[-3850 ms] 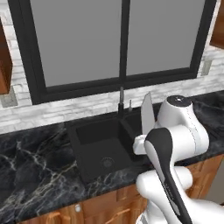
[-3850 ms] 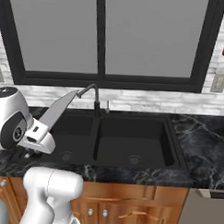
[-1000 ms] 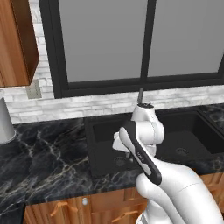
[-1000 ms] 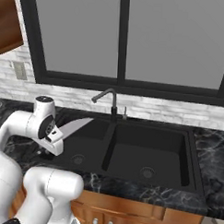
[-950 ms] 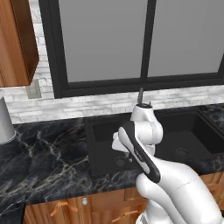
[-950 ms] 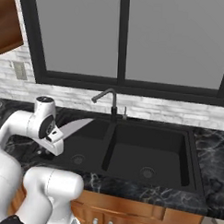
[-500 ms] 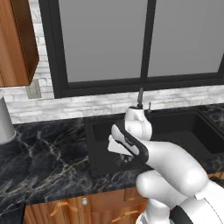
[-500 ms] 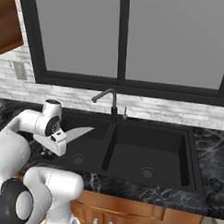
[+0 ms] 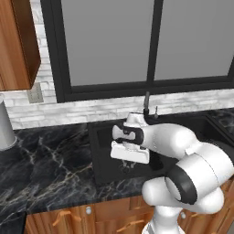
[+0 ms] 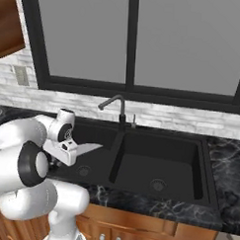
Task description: Move the cutting board and knife to the sink. Then move spray from the cabinet to the counter.
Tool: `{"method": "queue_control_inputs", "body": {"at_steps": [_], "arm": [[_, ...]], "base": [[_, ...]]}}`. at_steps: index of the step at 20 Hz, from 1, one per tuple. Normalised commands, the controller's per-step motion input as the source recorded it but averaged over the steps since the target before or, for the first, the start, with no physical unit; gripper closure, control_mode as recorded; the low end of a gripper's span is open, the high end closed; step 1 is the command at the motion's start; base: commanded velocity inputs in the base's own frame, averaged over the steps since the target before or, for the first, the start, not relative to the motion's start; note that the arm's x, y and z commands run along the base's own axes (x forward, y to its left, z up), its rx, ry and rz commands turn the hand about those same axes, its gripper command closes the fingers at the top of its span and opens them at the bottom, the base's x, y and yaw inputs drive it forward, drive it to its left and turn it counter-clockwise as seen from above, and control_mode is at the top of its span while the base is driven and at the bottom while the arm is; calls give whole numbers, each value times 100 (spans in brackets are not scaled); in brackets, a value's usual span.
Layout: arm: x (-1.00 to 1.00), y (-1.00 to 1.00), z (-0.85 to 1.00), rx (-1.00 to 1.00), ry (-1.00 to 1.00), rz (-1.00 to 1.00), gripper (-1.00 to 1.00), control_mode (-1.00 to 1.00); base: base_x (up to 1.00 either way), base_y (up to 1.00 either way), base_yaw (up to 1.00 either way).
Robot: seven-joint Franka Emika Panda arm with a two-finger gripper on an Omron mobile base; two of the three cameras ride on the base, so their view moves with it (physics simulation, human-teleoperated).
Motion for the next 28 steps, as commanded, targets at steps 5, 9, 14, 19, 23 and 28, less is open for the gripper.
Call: {"method": "queue_control_inputs", "body": {"at_steps": [5, 9, 14, 19, 23, 28], "arm": [[31, 0, -36, 0, 4, 0, 100, -100], [29, 0, -36, 0, 4, 0, 100, -100], [37, 0, -39, 0, 2, 0, 100, -100], [32, 0, -32, 0, 2, 0, 100, -100], [30, 3, -31, 0, 2, -1, 100, -100], [32, 1, -31, 0, 2, -2, 100, -100]], "base": [[0, 0, 0], [0, 0, 0], [0, 0, 0], [0, 0, 0], [0, 0, 0], [0, 0, 0]]}}
